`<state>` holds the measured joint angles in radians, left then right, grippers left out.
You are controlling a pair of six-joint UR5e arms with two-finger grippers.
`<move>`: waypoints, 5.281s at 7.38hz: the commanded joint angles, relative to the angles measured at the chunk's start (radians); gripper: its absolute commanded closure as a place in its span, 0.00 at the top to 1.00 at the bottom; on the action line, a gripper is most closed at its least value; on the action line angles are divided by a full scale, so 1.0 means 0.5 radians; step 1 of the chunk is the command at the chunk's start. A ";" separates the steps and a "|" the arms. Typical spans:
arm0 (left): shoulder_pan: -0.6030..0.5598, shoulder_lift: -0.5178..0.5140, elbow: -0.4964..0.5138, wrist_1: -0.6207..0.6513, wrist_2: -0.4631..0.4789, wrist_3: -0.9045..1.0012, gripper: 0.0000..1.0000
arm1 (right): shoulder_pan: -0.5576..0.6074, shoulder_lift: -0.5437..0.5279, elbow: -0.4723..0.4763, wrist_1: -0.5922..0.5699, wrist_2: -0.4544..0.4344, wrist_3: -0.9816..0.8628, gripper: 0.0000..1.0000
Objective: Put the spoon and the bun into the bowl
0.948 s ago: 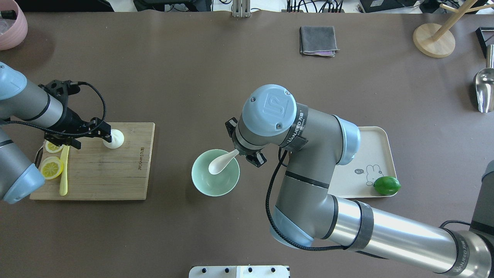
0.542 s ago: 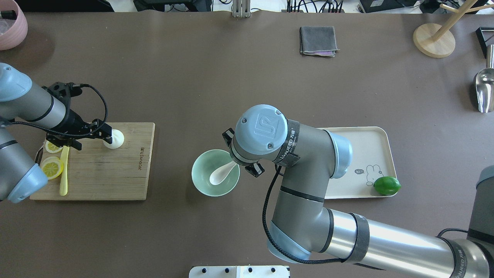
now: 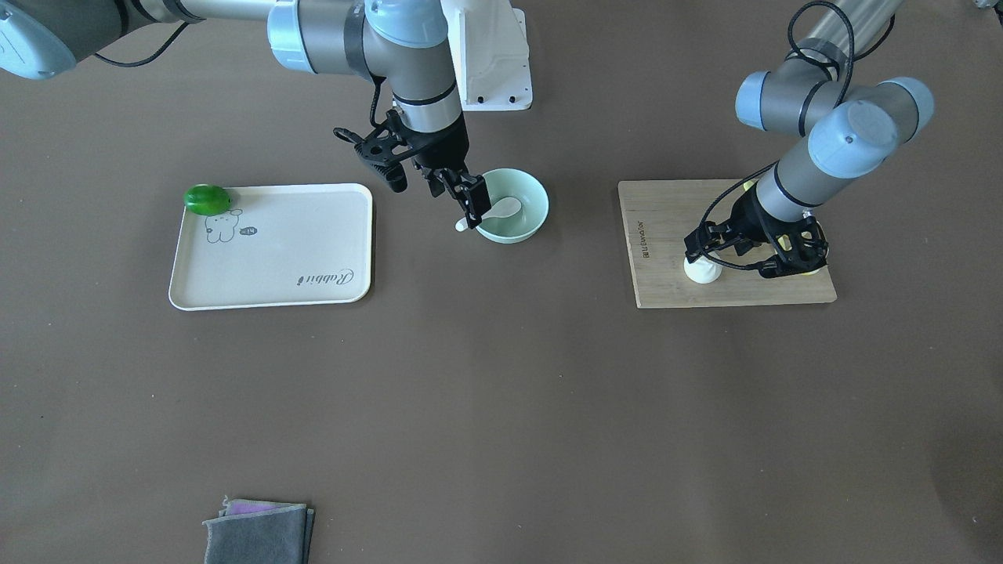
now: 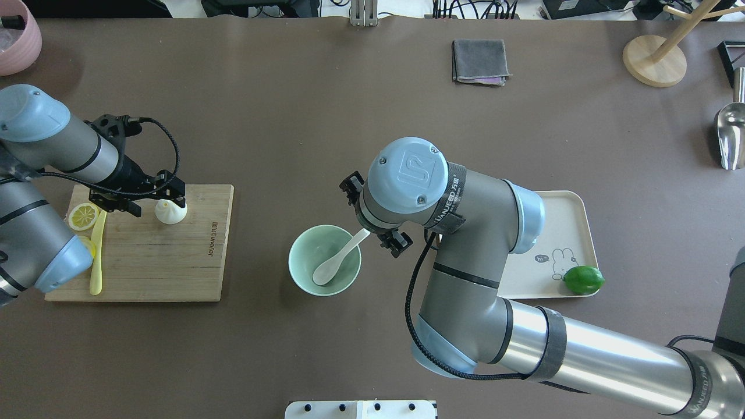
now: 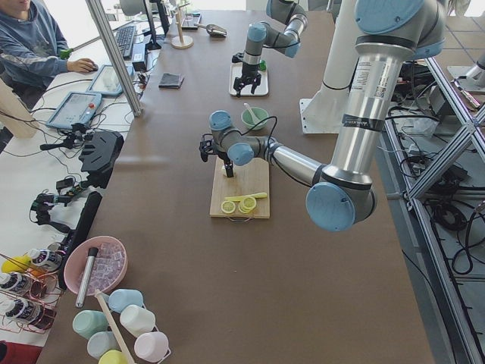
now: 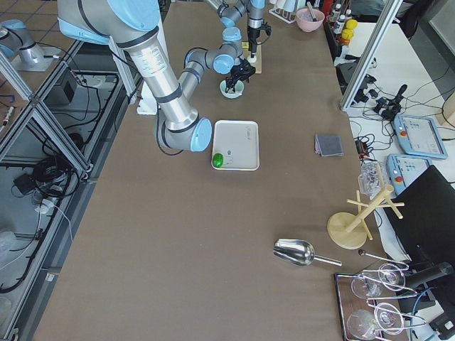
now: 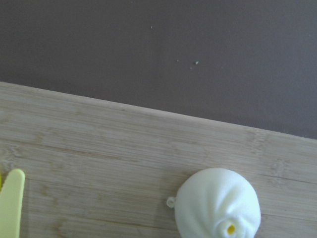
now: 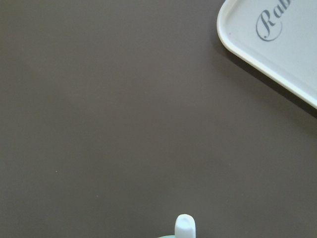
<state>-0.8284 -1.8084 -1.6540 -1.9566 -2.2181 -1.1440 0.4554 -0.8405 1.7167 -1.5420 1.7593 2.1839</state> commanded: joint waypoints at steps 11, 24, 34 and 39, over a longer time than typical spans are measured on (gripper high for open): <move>0.312 -0.653 -0.098 0.238 0.000 -1.018 0.00 | 0.656 -0.589 0.227 -0.002 0.623 -0.930 1.00; -0.023 -0.163 -0.168 0.494 0.092 0.419 0.98 | 1.356 -1.128 0.126 -0.002 0.936 -2.694 1.00; -1.104 0.230 0.268 0.557 -0.138 2.181 0.98 | 1.881 -1.316 -0.144 -0.107 1.007 -3.969 1.00; -1.098 0.214 0.264 0.551 -0.135 2.168 0.98 | 1.881 -1.313 -0.178 -0.091 1.004 -3.966 1.00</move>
<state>-1.3786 -1.6976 -1.5210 -1.6794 -2.2867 -0.0578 1.3960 -1.4972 1.6379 -1.5904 2.2615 0.2009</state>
